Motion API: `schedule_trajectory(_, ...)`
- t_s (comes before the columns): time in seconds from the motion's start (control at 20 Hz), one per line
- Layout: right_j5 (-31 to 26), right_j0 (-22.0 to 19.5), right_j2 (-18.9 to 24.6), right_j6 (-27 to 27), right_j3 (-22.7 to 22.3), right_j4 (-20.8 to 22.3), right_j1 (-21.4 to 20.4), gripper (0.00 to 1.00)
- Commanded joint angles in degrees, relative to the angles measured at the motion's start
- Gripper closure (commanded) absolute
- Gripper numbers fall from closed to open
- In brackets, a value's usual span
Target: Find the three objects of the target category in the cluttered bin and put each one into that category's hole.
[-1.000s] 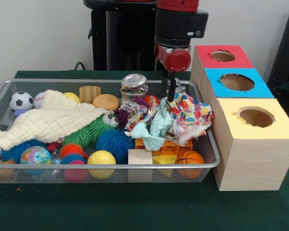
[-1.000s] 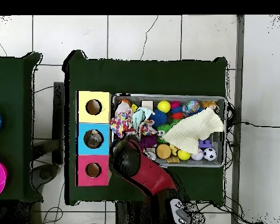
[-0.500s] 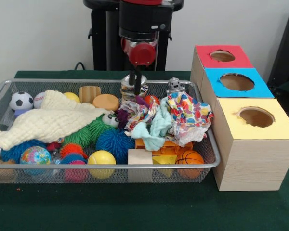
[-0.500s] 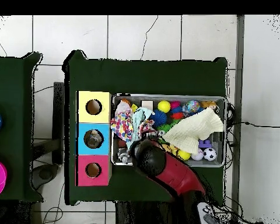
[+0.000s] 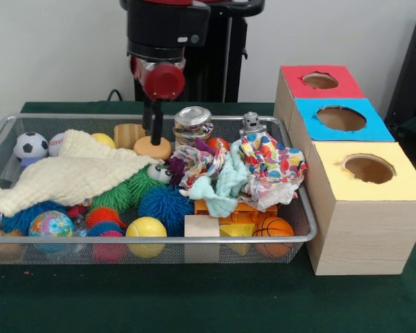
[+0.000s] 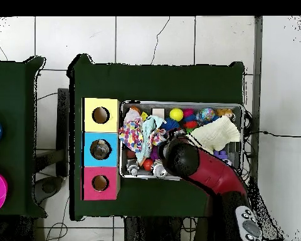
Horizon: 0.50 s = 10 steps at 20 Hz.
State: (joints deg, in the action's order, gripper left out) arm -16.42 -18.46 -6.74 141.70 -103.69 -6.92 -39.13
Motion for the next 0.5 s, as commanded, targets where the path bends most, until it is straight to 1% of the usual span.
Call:
schedule_trajectory(0.05, -12.57, -5.68, 6.30, -17.78, 11.49, 9.36, 0.37, 0.00)
schedule_trajectory(0.2, -14.08, -8.76, 8.63, -19.30, 13.56, 12.43, 0.16, 0.00)
schedule_trajectory(0.35, -16.61, -10.99, 9.64, -19.11, 16.39, 14.82, 0.89, 0.00)
schedule_trajectory(0.5, -15.75, -14.33, 12.67, -19.30, 17.43, 17.17, 2.98, 0.00)
